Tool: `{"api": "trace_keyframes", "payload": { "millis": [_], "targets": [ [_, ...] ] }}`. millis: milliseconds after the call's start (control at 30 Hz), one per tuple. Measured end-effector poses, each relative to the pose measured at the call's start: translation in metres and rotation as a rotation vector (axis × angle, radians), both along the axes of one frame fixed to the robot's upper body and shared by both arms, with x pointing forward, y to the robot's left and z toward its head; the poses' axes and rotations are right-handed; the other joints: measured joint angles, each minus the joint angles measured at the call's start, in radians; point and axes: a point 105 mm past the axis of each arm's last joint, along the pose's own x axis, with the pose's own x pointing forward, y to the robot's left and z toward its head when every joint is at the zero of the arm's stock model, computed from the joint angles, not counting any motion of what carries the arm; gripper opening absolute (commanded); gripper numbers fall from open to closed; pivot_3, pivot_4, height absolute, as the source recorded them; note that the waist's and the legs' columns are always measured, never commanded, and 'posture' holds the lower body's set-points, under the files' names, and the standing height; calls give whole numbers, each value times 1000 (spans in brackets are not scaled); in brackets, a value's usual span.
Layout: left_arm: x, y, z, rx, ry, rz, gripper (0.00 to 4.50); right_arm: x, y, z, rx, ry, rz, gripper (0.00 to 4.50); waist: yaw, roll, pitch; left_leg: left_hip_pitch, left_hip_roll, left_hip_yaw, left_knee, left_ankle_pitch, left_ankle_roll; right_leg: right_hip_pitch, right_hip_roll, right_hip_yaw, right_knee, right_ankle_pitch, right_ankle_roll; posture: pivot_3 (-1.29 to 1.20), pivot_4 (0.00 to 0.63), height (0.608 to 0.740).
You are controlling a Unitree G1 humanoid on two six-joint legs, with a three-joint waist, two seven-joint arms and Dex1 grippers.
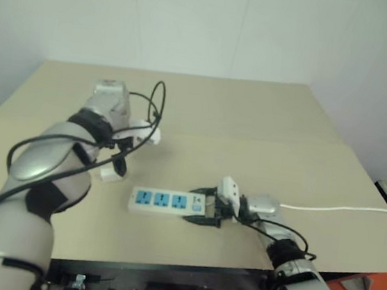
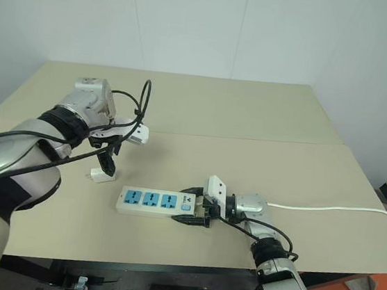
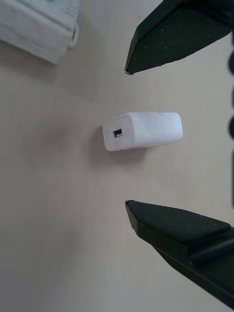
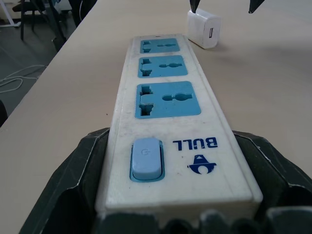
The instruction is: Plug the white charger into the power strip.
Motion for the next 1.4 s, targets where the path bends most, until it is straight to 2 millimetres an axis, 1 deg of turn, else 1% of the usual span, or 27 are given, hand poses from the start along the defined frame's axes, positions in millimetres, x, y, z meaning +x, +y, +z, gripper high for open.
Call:
{"api": "trace_keyframes", "payload": {
  "millis": [200,333,433,533,833,867,1067,1167,1200,1233,1267,1300,1367,1400],
  "targets": [
    [-5,8,-17,15,41,25,4500,-1,0,0,-1,4,-1,3414,0,0,0,0,0,0,0,0,0,0,0,0,0,0,0,0,150,740],
    [-6,11,-22,16,46,47,4500,-1,0,0,-2,7,-2,3414,1,0,0,0,0,0,0,0,0,0,0,0,0,0,0,0,150,740],
    [-9,13,-31,17,62,63,4500,-2,0,0,-3,12,-1,3414,1,0,0,0,0,0,0,0,0,0,0,0,0,0,0,0,150,740],
    [-10,14,-39,26,72,74,3942,-2,0,-1,-2,14,-2,3414,1,0,0,0,0,0,0,0,0,0,0,0,1,0,0,0,150,740],
    [-9,14,-42,19,48,88,1092,-6,0,-2,1,14,-4,3414,0,0,0,1,0,0,0,0,0,2,0,0,1,0,0,0,150,740],
    [-9,14,-42,18,46,87,1006,-6,0,-2,2,14,-5,3414,0,0,0,1,0,0,0,0,0,2,0,0,1,0,0,0,150,740],
    [-9,8,-41,-25,34,64,1013,-6,0,-2,3,15,-8,3414,0,0,0,2,0,-1,0,0,0,2,0,0,1,0,0,0,150,740],
    [-2,-5,-31,-185,-54,10,1013,-6,1,-2,5,16,-8,3414,0,0,0,2,1,-1,0,0,0,2,0,-1,2,0,0,0,150,740],
    [3,-17,-22,-314,-128,-36,1013,-6,1,-3,6,16,-9,3414,0,0,0,2,1,-1,0,0,0,2,0,-1,2,0,0,0,150,740],
    [7,-29,-12,-462,-209,-87,1013,-7,1,-3,7,16,-9,3414,0,0,0,3,1,0,0,0,0,2,-1,-1,2,0,-1,0,150,740],
    [10,-40,-1,-572,-274,-130,1013,-7,1,-3,7,16,-9,3414,1,0,0,3,2,-1,0,0,0,2,-1,-1,2,1,-1,0,150,740],
    [11,-52,15,-731,-366,-172,1013,-7,1,-3,8,15,-9,3414,1,0,0,3,1,0,0,0,0,2,-1,-1,2,2,-3,0,150,740],
    [11,-65,40,-928,-503,-221,1013,-7,2,-3,9,11,-9,3414,0,0,0,4,1,0,0,0,0,3,-1,-1,2,4,-6,0,150,740],
    [10,-69,50,-996,-557,-234,1013,-7,2,-3,9,10,-10,3414,0,0,0,4,1,0,1,0,0,3,-1,-1,3,4,-6,0,150,740]
  ]
}}
